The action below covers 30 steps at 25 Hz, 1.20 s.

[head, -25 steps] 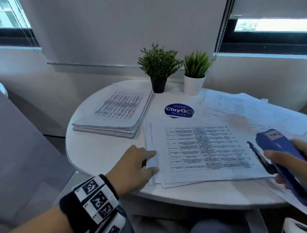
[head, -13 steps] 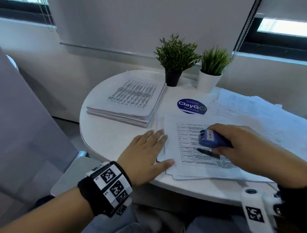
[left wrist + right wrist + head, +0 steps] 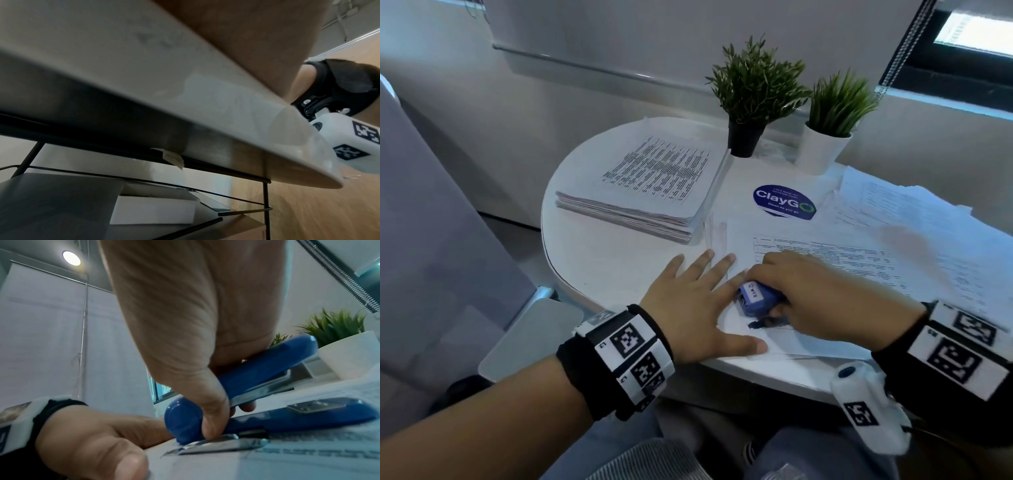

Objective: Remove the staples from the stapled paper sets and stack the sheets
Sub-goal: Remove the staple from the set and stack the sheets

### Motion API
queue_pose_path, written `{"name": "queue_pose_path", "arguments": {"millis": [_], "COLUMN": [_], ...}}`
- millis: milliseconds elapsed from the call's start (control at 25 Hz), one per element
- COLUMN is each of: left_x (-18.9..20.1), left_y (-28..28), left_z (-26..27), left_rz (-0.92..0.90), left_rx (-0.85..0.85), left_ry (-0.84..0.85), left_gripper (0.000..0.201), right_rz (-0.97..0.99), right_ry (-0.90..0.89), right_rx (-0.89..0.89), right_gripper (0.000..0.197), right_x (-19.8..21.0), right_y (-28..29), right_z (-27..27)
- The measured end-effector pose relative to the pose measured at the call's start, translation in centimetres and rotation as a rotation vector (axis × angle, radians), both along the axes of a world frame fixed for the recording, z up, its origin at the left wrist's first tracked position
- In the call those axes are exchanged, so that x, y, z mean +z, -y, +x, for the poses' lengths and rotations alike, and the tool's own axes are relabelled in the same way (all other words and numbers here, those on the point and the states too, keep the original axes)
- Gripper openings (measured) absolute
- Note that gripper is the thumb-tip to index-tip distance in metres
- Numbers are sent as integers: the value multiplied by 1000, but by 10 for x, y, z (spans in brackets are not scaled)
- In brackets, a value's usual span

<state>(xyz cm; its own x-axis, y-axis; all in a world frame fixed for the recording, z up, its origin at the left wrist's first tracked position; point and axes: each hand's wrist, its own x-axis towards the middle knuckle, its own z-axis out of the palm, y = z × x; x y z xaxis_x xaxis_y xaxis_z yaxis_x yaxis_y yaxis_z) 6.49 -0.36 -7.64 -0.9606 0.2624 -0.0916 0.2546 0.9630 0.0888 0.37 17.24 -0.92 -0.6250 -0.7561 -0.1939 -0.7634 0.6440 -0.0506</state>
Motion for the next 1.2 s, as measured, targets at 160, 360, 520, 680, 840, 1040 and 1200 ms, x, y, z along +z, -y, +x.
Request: {"name": "queue_pose_path", "arguments": {"millis": [160, 360, 520, 680, 840, 1040, 1200], "left_x": [1, 3, 4, 5, 4, 5, 8], "left_y": [-1, -3, -3, -3, -4, -4, -5], "left_z": [0, 0, -1, -1, 0, 0, -3], "left_rz": [-6, -40, -63, -39, -14, -3, -45], "left_rx": [2, 0, -2, 3, 24, 29, 21], "left_ry": [11, 38, 54, 59, 43, 54, 97], "left_gripper": [101, 99, 99, 95, 91, 89, 88], "right_rz": [-19, -83, -142, -97, 12, 110, 55], "right_ry": [35, -20, -44, -23, 67, 53, -29], "right_rx": [-7, 39, 104, 170, 143, 209, 295], "right_gripper": [33, 31, 31, 24, 29, 35, 33], "right_x": [-3, -14, -17, -5, 12, 12, 10], "right_y": [3, 3, 0, 1, 3, 11, 6], "right_z": [0, 1, 2, -6, -12, -15, -11]}}
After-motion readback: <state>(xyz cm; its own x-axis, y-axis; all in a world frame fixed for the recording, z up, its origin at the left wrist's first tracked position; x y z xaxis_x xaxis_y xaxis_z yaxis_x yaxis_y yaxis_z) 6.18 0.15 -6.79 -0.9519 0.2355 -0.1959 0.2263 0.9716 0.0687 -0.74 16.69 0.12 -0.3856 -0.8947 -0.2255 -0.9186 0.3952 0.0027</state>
